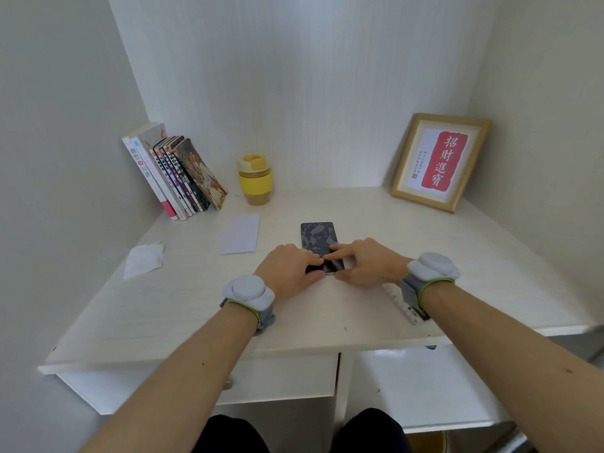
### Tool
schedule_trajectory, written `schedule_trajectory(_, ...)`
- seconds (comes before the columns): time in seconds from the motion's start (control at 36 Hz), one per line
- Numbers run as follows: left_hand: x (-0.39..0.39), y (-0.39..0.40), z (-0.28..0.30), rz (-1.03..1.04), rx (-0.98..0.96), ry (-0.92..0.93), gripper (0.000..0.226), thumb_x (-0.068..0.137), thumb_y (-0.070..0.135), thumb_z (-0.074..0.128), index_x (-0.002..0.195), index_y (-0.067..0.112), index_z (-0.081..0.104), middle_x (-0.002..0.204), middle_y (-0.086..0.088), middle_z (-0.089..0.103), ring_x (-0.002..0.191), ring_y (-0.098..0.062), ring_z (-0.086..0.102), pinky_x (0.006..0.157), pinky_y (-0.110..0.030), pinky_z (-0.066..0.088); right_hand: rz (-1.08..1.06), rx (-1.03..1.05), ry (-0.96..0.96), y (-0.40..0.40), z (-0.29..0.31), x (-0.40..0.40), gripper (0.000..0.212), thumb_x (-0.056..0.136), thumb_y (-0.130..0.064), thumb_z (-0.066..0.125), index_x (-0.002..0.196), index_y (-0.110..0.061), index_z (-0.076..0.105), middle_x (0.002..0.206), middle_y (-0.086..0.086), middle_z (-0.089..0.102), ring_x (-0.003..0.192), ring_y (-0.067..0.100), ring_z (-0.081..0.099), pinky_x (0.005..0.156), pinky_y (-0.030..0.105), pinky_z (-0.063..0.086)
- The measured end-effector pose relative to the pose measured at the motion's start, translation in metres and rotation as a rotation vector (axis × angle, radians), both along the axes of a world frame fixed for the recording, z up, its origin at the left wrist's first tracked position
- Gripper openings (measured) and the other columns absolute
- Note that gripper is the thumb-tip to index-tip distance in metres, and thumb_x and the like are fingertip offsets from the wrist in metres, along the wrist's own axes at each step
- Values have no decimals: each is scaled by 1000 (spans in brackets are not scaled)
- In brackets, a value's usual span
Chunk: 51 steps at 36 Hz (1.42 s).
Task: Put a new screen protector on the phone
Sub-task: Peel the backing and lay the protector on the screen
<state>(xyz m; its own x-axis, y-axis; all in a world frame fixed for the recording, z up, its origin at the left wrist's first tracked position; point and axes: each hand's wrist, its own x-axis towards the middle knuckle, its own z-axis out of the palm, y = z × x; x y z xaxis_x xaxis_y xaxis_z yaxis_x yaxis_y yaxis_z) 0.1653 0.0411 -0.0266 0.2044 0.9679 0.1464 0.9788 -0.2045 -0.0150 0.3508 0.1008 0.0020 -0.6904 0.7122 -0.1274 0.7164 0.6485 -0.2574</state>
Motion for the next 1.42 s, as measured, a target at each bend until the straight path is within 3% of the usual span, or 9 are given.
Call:
schedule_trajectory(0.17, -2, 3, -3, 18, 18, -175, 36, 91, 50, 54, 117, 29, 68, 119, 7, 62, 123, -13, 46, 90, -26, 38, -19, -3, 62, -3, 2, -2, 43, 94, -46, 54, 136, -36, 54, 153, -7, 37, 137, 17, 40, 112, 26, 29)
schedule_trajectory(0.25, -2, 1, -5, 66, -3, -255, 39, 89, 51, 57, 120, 29, 65, 113, 9, 64, 102, -18, 58, 76, -23, 36, -26, 2, 70, -1, 0, -3, 42, 94, -42, 56, 135, -34, 56, 152, -7, 38, 136, 17, 41, 110, 25, 29)
schedule_trajectory(0.31, -2, 0, -5, 64, -16, -231, 40, 90, 50, 55, 124, 30, 62, 116, 9, 64, 100, -20, 59, 80, -25, 38, -21, -6, 56, 0, 0, -3, 45, 93, -43, 57, 137, -34, 54, 153, -8, 36, 137, 17, 40, 111, 26, 29)
schedule_trajectory(0.5, 0, -1, 1, 33, -71, -85, 40, 97, 42, 48, 134, 30, 54, 134, -3, 57, 122, -26, 52, 100, -35, 39, 23, -13, -10, 3, 1, 0, 49, 94, -39, 58, 142, -34, 48, 156, -9, 30, 140, 17, 35, 114, 28, 25)
schedule_trajectory(0.61, 2, -1, 2, -12, -54, 46, 36, 100, 37, 42, 130, 23, 56, 127, -8, 61, 119, -28, 55, 95, -40, 42, 22, -22, -9, 6, 0, 0, 48, 94, -37, 58, 141, -34, 49, 156, -10, 31, 140, 16, 36, 114, 27, 25)
schedule_trajectory(0.81, 10, -5, 9, -29, 46, 233, 36, 102, 35, 35, 130, 23, 54, 112, -4, 67, 95, -28, 60, 74, -31, 38, 23, -35, 1, 8, 0, 0, 47, 94, -32, 59, 140, -33, 51, 155, -10, 31, 139, 15, 37, 113, 25, 25)
schedule_trajectory(1.08, 5, -1, 2, 27, 17, 101, 36, 97, 47, 43, 126, 32, 59, 116, -6, 67, 98, -31, 61, 80, -38, 49, 13, -42, 4, 8, 0, -1, 49, 92, -32, 60, 140, -34, 50, 156, -11, 31, 139, 16, 37, 114, 26, 26)
schedule_trajectory(1.28, 11, -2, 0, 38, 77, 158, 34, 100, 44, 37, 118, 28, 61, 101, -2, 67, 88, -29, 59, 71, -34, 43, -31, -66, 83, 7, -2, -1, 47, 89, -48, 61, 134, -36, 57, 152, -13, 37, 136, 12, 41, 108, 22, 29)
schedule_trajectory(1.42, 16, -4, 3, 37, 94, 200, 35, 101, 38, 33, 117, 23, 61, 99, -3, 67, 89, -28, 60, 68, -32, 40, -29, -45, 108, 7, -4, -3, 37, 93, -41, 58, 129, -34, 62, 150, -8, 41, 134, 12, 44, 109, 22, 30)
